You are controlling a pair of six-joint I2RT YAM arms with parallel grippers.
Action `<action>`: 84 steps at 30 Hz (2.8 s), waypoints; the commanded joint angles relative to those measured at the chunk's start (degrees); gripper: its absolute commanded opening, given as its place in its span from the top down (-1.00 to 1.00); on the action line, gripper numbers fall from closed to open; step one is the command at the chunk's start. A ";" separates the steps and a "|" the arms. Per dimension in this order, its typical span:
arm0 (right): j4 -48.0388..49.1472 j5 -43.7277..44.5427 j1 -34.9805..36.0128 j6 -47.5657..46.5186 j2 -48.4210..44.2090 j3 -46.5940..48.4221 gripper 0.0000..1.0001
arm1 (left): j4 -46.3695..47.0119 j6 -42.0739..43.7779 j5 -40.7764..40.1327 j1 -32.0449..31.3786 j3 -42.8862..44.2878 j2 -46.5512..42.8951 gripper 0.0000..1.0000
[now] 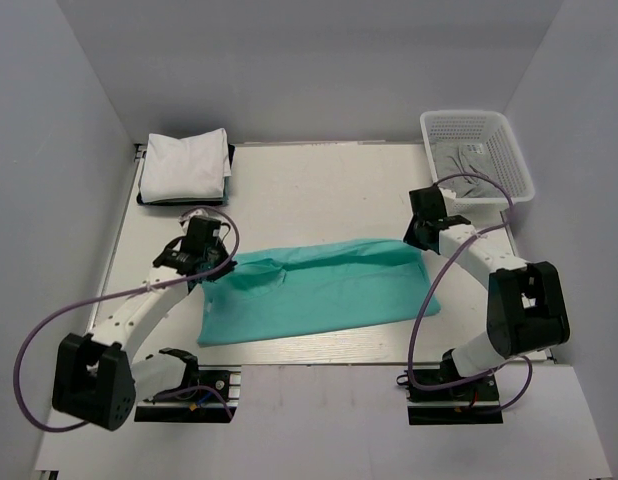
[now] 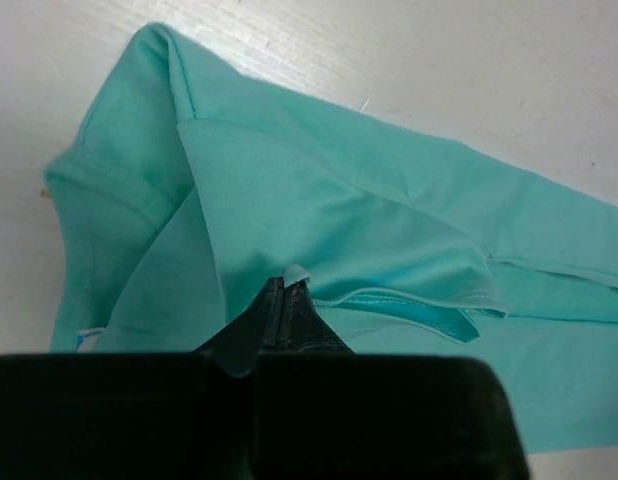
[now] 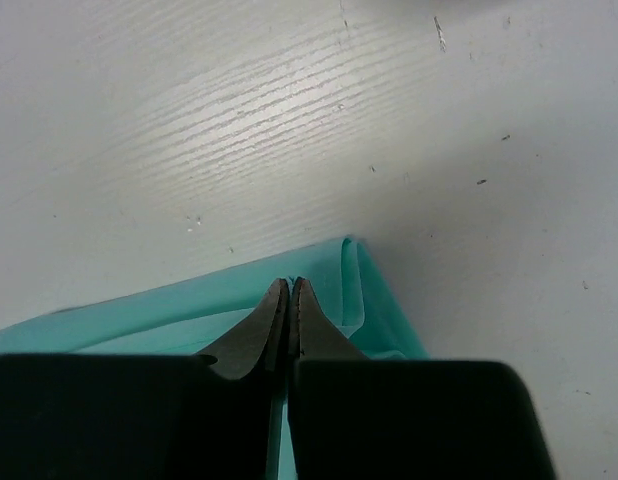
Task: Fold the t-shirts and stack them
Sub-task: Fold the other side of the tshirt into a rectangle, then rotate the tshirt 90 degrees
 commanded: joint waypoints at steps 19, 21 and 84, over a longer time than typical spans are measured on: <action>-9.95 17.40 -0.54 10.09 -9.13 -6.04 -0.79 | -20.23 -12.67 -2.42 -0.76 -3.74 -11.78 -0.99; -8.11 11.55 -0.28 5.80 -11.85 -6.03 -0.79 | -21.55 -13.20 -4.17 -0.76 -1.36 -11.79 -1.00; 6.07 -37.81 45.77 -10.65 -4.20 -13.52 -0.79 | 21.87 -1.61 23.15 -5.86 99.37 92.03 -1.00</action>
